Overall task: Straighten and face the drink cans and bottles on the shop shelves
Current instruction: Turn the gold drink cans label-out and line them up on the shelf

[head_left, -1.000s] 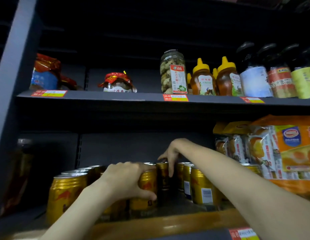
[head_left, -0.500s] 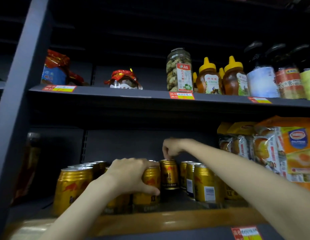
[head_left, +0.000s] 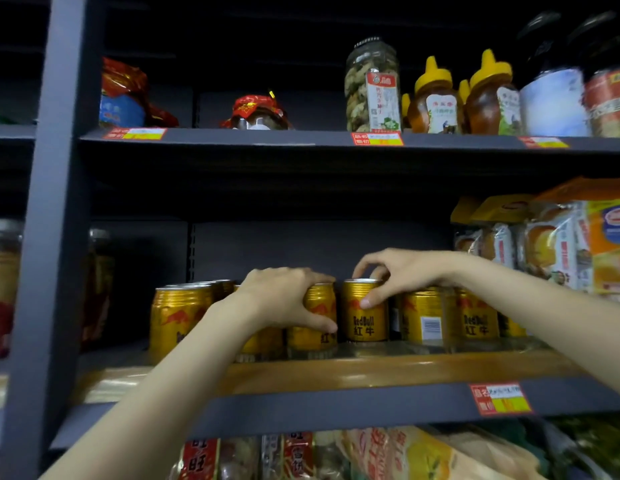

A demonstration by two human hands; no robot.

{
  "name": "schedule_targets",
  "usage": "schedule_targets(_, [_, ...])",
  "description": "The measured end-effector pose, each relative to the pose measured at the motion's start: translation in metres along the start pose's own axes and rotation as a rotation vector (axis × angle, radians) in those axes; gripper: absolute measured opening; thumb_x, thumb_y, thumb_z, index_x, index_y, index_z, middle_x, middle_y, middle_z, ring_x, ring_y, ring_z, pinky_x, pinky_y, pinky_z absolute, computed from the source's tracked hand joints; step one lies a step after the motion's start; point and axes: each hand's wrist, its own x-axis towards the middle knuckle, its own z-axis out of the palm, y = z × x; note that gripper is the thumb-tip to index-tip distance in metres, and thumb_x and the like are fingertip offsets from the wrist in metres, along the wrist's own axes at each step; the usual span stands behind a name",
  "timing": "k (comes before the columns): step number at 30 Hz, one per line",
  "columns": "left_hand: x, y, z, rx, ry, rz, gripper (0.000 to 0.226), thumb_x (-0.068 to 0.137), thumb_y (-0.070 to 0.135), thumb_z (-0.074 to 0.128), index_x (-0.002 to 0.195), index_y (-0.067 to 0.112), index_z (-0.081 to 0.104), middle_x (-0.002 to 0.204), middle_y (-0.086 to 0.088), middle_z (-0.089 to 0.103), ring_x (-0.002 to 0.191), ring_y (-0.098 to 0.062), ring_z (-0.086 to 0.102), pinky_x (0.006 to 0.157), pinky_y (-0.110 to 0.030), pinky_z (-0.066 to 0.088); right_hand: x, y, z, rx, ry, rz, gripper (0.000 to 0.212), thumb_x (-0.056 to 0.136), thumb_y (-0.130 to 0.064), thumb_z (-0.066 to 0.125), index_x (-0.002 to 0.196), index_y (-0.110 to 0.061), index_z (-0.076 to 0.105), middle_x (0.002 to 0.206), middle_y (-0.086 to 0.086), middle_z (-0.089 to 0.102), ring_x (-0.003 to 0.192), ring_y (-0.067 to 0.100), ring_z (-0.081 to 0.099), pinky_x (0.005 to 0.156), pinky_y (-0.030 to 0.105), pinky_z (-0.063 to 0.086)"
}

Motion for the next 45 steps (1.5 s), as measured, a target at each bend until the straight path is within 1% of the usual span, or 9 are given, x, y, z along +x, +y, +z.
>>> schedule_targets(7, [0.002,-0.006,-0.004,-0.290,0.084,0.003,0.078,0.076,0.064,0.056,0.143,0.038,0.028,0.144,0.010,0.041,0.132,-0.012,0.039,0.103,-0.032,0.036,-0.035,0.000,-0.028,0.640,0.436,-0.051,0.074,0.062,-0.033,0.078,0.127,-0.019,0.048,0.121,0.010,0.057,0.112,0.025,0.055,0.091,0.034,0.046])
schedule_targets(10, [-0.010,0.006,-0.003,-0.729,0.297,0.081,0.077,0.069,0.069,0.061,0.136,0.035,0.043,0.137,0.014,0.050,0.128,0.000,0.042,0.109,-0.026,0.034,-0.063,-0.004,-0.030,0.872,0.443,-0.141,0.063,0.060,-0.031,0.074,0.118,-0.022,0.052,0.114,0.011,0.062,0.104,0.026,0.062,0.079,0.034,0.052])
schedule_targets(13, [-0.029,0.042,0.001,-1.019,0.258,0.212,0.066,0.066,0.062,0.071,0.125,0.039,0.050,0.118,0.019,0.062,0.111,0.007,0.054,0.097,-0.022,0.044,-0.084,-0.008,-0.020,1.017,0.449,-0.226,0.060,0.060,-0.030,0.072,0.117,-0.018,0.057,0.112,0.011,0.064,0.102,0.026,0.064,0.077,0.034,0.053])
schedule_targets(19, [-0.035,0.089,0.010,-1.632,0.368,0.103,0.057,0.059,0.042,0.071,0.110,0.024,0.053,0.100,0.002,0.068,0.093,-0.010,0.068,0.084,-0.029,0.056,-0.105,-0.011,0.002,1.154,0.444,-0.308,0.060,0.063,-0.029,0.072,0.118,-0.011,0.060,0.109,0.012,0.068,0.100,0.025,0.067,0.076,0.033,0.057])
schedule_targets(23, [-0.032,0.078,0.014,-1.284,0.630,0.140,0.060,0.070,0.016,0.077,0.120,0.031,0.046,0.113,0.010,0.054,0.098,0.004,0.058,0.075,-0.010,0.049,-0.116,-0.011,0.006,1.044,0.385,-0.157,0.044,0.073,-0.033,0.064,0.115,-0.020,0.059,0.110,0.010,0.069,0.097,0.025,0.069,0.081,0.035,0.057])
schedule_targets(27, [-0.033,0.069,0.015,-1.011,0.649,0.279,0.073,0.071,0.005,0.077,0.127,0.035,0.040,0.125,0.010,0.042,0.116,0.007,0.044,0.081,-0.006,0.046,-0.112,-0.017,0.012,1.161,0.405,-0.046,0.055,0.068,-0.039,0.067,0.118,-0.018,0.056,0.110,0.012,0.066,0.100,0.027,0.067,0.078,0.037,0.058])
schedule_targets(35, [-0.042,0.072,0.018,-1.908,0.300,0.088,0.063,0.066,0.028,0.069,0.124,0.017,0.046,0.111,-0.009,0.065,0.095,-0.017,0.069,0.078,-0.027,0.057,-0.106,-0.015,0.025,1.290,0.551,-0.204,0.049,0.073,-0.030,0.065,0.116,-0.008,0.059,0.106,0.010,0.069,0.101,0.022,0.068,0.077,0.036,0.058])
schedule_targets(40, [-0.044,0.071,0.013,-1.302,0.666,0.168,0.064,0.073,0.016,0.075,0.127,0.033,0.044,0.118,0.011,0.052,0.100,0.002,0.059,0.074,-0.011,0.050,-0.106,-0.010,0.032,1.387,0.394,-0.171,0.030,0.083,-0.016,0.059,0.111,-0.007,0.066,0.110,0.017,0.068,0.099,0.028,0.068,0.080,0.038,0.058])
schedule_targets(45, [-0.041,0.067,0.009,-1.139,0.670,0.268,0.071,0.073,0.008,0.076,0.126,0.041,0.042,0.123,0.016,0.045,0.109,-0.001,0.052,0.085,-0.016,0.051,-0.108,-0.009,0.034,1.533,0.366,-0.187,0.033,0.083,-0.012,0.056,0.115,-0.009,0.065,0.118,0.023,0.063,0.101,0.034,0.067,0.079,0.041,0.058])
